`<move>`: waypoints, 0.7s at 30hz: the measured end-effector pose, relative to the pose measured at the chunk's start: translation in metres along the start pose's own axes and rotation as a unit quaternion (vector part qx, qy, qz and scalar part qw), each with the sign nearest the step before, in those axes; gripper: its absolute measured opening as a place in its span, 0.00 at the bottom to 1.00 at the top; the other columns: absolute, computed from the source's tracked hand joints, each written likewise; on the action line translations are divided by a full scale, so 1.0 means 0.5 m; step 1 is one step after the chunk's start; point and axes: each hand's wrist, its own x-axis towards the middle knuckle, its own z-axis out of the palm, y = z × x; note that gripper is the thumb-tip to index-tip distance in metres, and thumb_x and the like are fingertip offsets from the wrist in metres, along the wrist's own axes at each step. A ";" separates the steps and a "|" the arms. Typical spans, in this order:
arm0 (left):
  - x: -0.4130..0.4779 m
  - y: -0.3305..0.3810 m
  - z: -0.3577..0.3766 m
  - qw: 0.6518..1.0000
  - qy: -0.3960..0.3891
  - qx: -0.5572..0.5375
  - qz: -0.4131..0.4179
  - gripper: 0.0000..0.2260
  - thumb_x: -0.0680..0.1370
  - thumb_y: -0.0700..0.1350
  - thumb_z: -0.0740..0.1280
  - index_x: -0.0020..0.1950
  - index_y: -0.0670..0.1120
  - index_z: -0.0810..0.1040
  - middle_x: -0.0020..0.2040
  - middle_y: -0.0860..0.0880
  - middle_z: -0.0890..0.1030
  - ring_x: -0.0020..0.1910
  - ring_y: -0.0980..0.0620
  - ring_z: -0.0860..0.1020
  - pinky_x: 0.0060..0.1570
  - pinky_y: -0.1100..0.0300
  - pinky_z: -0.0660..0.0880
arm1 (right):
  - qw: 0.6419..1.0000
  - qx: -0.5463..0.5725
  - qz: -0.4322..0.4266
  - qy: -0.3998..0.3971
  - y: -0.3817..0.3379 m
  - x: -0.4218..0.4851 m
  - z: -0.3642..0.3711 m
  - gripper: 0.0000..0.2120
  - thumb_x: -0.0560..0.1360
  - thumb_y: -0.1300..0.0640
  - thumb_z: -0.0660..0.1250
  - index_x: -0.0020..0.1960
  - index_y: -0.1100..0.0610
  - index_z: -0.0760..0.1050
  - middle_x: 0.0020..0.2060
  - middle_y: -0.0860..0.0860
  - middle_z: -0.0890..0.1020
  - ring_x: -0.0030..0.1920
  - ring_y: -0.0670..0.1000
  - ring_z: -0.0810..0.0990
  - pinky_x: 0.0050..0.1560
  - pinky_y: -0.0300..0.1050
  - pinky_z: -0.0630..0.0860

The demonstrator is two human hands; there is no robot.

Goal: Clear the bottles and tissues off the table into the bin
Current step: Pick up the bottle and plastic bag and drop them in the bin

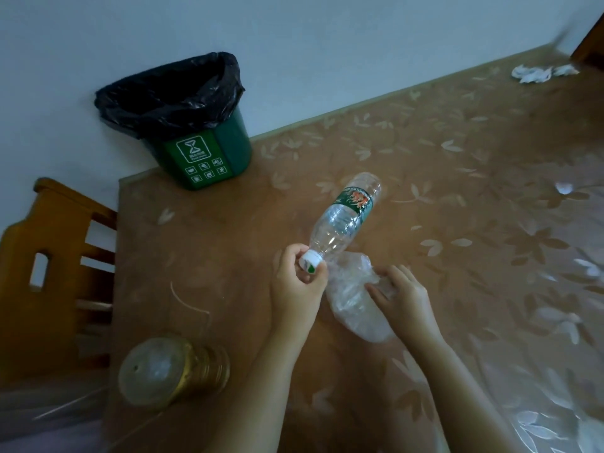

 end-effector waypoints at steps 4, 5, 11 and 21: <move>-0.048 0.043 -0.039 0.999 0.004 0.001 0.033 0.14 0.69 0.39 0.72 0.47 0.53 0.72 0.47 0.48 0.77 0.38 0.53 0.77 0.34 0.70 0.73 | 1.000 0.006 -0.023 0.019 -0.037 -0.035 -0.043 0.10 0.66 0.65 0.74 0.46 0.62 0.78 0.37 0.49 0.74 0.36 0.49 0.74 0.38 0.32 0.65; -0.063 0.055 -0.050 0.999 0.003 -0.002 0.043 0.14 0.69 0.39 0.72 0.47 0.53 0.72 0.47 0.48 0.77 0.37 0.54 0.77 0.34 0.70 0.73 | 0.999 0.006 -0.030 0.025 -0.048 -0.045 -0.054 0.10 0.65 0.66 0.74 0.46 0.62 0.78 0.37 0.49 0.74 0.36 0.49 0.74 0.38 0.31 0.65; -0.156 0.117 -0.132 0.994 0.013 -0.040 0.096 0.16 0.70 0.41 0.72 0.46 0.59 0.71 0.46 0.49 0.77 0.38 0.57 0.77 0.35 0.68 0.74 | 0.996 0.010 -0.079 0.042 -0.124 -0.129 -0.125 0.11 0.65 0.65 0.74 0.47 0.60 0.78 0.37 0.49 0.75 0.35 0.44 0.71 0.40 0.23 0.65; -0.390 0.169 -0.329 0.981 0.060 -0.124 0.135 0.12 0.69 0.52 0.69 0.50 0.51 0.76 0.45 0.48 0.81 0.43 0.52 0.80 0.40 0.62 0.78 | 0.986 0.047 -0.154 0.049 -0.271 -0.351 -0.199 0.10 0.66 0.63 0.74 0.46 0.57 0.77 0.33 0.46 0.74 0.37 0.46 0.72 0.37 0.28 0.67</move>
